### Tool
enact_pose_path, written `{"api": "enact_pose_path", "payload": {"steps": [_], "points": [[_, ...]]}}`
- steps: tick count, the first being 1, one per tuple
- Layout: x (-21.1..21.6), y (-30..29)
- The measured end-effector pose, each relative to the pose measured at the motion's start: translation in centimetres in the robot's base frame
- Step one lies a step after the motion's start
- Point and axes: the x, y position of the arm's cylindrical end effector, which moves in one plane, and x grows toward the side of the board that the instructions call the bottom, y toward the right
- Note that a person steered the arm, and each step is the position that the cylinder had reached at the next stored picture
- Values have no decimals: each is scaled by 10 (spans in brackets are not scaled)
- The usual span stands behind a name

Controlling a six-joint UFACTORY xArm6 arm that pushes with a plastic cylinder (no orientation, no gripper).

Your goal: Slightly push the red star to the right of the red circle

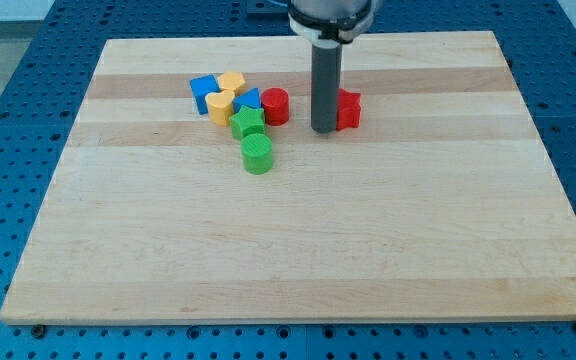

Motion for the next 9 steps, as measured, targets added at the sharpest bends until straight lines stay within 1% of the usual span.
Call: {"api": "enact_pose_path", "payload": {"steps": [1,2,3,4,5,6,7,8,9], "points": [[57,8],[39,42],[27,45],[20,22],[-25,-7],[-58,-16],[-54,-17],[-22,-10],[25,10]]}}
